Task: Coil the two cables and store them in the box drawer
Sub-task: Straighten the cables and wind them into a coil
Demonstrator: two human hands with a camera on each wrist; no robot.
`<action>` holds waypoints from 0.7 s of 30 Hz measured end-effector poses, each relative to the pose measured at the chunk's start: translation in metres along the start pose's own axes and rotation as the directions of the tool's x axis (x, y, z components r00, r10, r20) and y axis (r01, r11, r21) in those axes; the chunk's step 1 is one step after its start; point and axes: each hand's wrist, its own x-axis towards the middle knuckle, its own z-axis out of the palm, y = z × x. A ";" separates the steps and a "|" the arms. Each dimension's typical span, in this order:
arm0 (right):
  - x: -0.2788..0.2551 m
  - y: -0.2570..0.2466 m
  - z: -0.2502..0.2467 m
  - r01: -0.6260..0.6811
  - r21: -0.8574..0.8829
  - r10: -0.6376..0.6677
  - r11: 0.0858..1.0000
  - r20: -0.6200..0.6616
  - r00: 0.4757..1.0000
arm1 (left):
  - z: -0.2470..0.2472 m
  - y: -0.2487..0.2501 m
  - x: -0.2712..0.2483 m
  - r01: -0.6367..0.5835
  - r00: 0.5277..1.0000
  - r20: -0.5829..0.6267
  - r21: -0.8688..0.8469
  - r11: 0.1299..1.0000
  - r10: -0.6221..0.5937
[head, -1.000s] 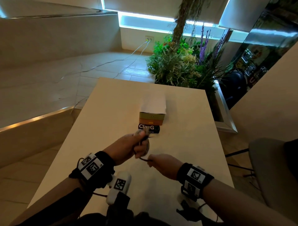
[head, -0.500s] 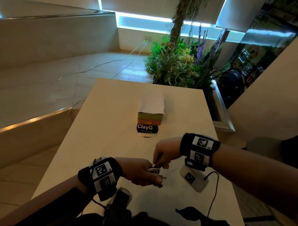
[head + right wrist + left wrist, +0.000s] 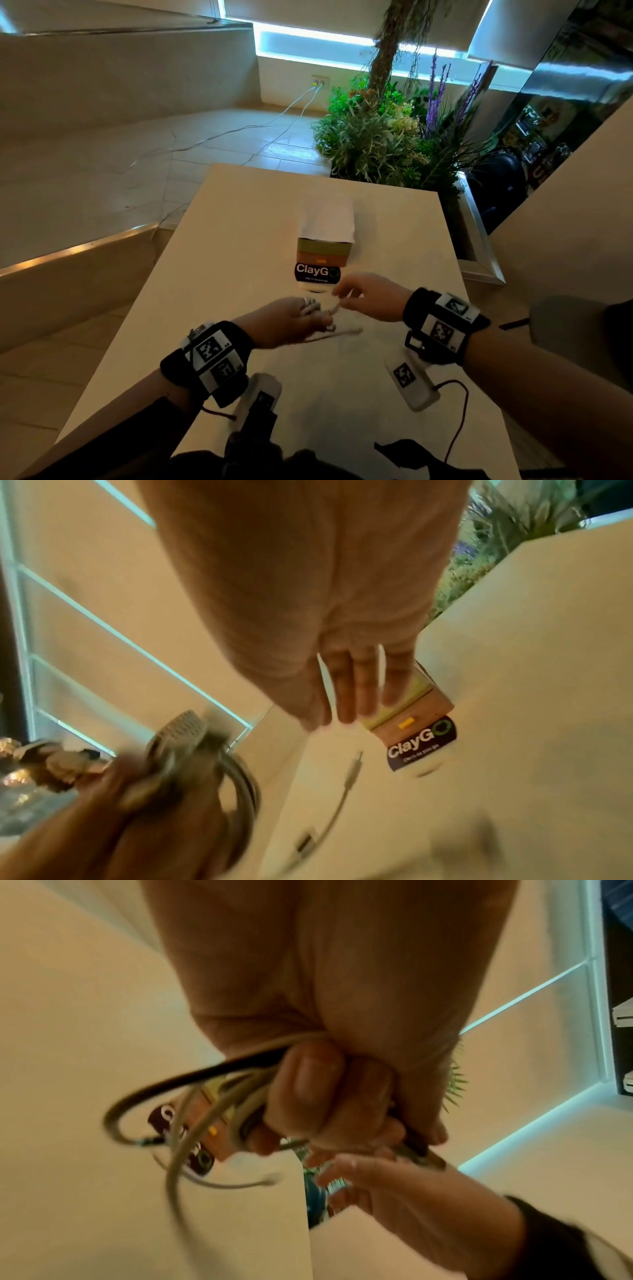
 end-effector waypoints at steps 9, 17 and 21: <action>-0.012 -0.019 0.069 -0.490 0.828 -0.098 0.271 0.531 0.842 | -0.010 0.007 0.023 -0.269 0.782 -0.614 -0.184 0.945 0.103; 0.006 -0.032 0.034 -0.183 0.977 0.046 -0.106 0.188 0.981 | 0.023 0.024 0.022 -0.385 0.856 -0.504 -0.478 0.790 0.113; 0.010 -0.022 0.015 -0.177 0.982 0.131 0.062 0.168 0.977 | 0.028 0.023 0.018 -0.350 0.930 -0.338 -0.693 0.631 0.145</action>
